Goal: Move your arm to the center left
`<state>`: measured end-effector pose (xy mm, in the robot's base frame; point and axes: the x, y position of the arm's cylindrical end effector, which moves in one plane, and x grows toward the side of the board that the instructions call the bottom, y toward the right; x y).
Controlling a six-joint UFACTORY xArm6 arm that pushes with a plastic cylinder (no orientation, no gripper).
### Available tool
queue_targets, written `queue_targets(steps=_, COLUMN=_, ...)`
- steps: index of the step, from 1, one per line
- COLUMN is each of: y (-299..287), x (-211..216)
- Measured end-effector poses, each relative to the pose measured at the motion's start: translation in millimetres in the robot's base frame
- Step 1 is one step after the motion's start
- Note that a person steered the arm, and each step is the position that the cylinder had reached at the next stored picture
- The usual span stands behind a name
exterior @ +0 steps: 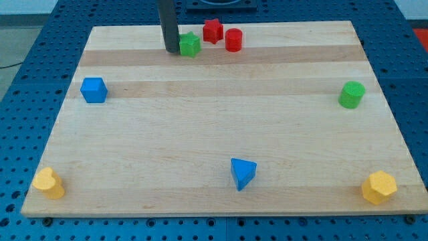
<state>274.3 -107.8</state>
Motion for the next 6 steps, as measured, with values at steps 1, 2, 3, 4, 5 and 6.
queue_targets(steps=1, y=-55.5, x=1.9)
queue_targets(steps=2, y=-118.0, x=-3.8)
queue_targets(steps=3, y=-166.4, x=47.5)
queue_targets(steps=4, y=-181.4, x=119.8)
queue_targets(steps=5, y=-183.8, x=163.2)
queue_targets(steps=6, y=-172.3, x=149.9)
